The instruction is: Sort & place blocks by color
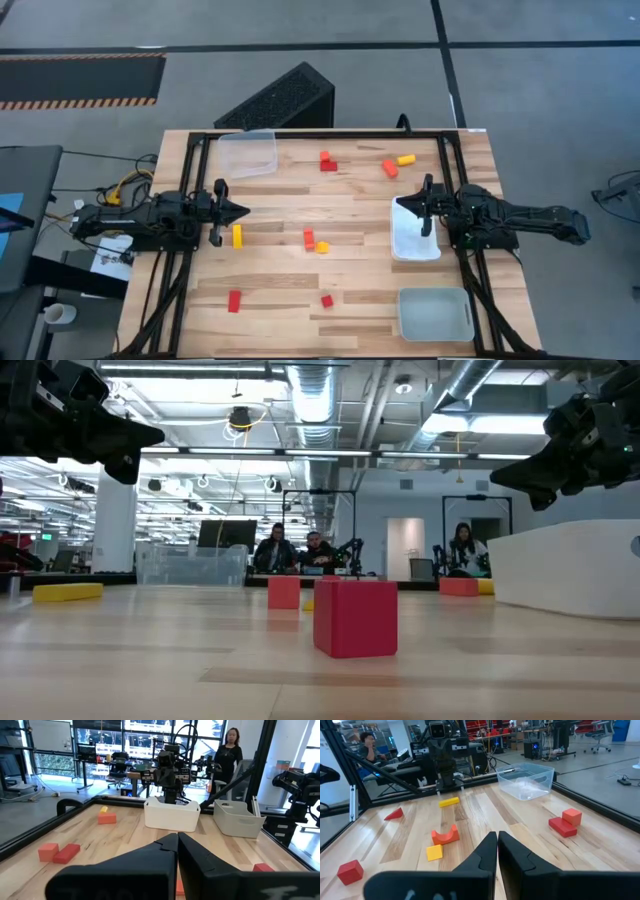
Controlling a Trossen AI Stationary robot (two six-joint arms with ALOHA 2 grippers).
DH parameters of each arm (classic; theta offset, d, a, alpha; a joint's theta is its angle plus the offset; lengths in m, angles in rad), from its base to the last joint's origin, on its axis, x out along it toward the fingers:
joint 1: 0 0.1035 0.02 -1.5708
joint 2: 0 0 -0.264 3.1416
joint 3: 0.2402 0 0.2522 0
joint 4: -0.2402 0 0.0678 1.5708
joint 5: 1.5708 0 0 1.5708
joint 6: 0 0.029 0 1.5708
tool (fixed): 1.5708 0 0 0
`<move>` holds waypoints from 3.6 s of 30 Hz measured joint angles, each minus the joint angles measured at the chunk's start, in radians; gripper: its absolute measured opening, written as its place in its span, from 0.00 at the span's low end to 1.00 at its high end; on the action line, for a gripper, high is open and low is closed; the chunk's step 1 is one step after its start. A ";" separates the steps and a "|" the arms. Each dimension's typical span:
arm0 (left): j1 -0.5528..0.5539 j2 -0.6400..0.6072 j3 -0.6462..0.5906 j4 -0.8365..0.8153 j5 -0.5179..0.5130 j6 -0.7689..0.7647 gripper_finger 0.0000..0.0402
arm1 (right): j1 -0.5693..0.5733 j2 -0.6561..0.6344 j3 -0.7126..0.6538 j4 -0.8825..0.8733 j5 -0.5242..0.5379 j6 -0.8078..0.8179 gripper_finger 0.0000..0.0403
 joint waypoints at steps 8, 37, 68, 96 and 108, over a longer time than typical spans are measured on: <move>0.000 0.000 0.000 0.000 -0.001 0.046 0.00 | 0.000 0.000 0.000 0.000 0.000 0.000 0.10; 0.000 0.000 0.000 0.013 -0.073 0.281 0.00 | 0.000 0.000 0.000 0.000 0.000 0.000 0.10; -0.014 0.801 0.638 -0.461 -0.311 0.042 0.00 | 0.000 0.000 0.000 0.000 0.000 0.000 0.10; 0.030 1.259 0.726 0.066 -0.132 0.119 0.23 | 0.000 0.000 0.000 0.000 0.000 0.000 0.10; 0.041 1.243 0.727 -0.005 -0.148 0.099 0.37 | 0.000 0.000 0.000 0.000 0.000 0.000 0.10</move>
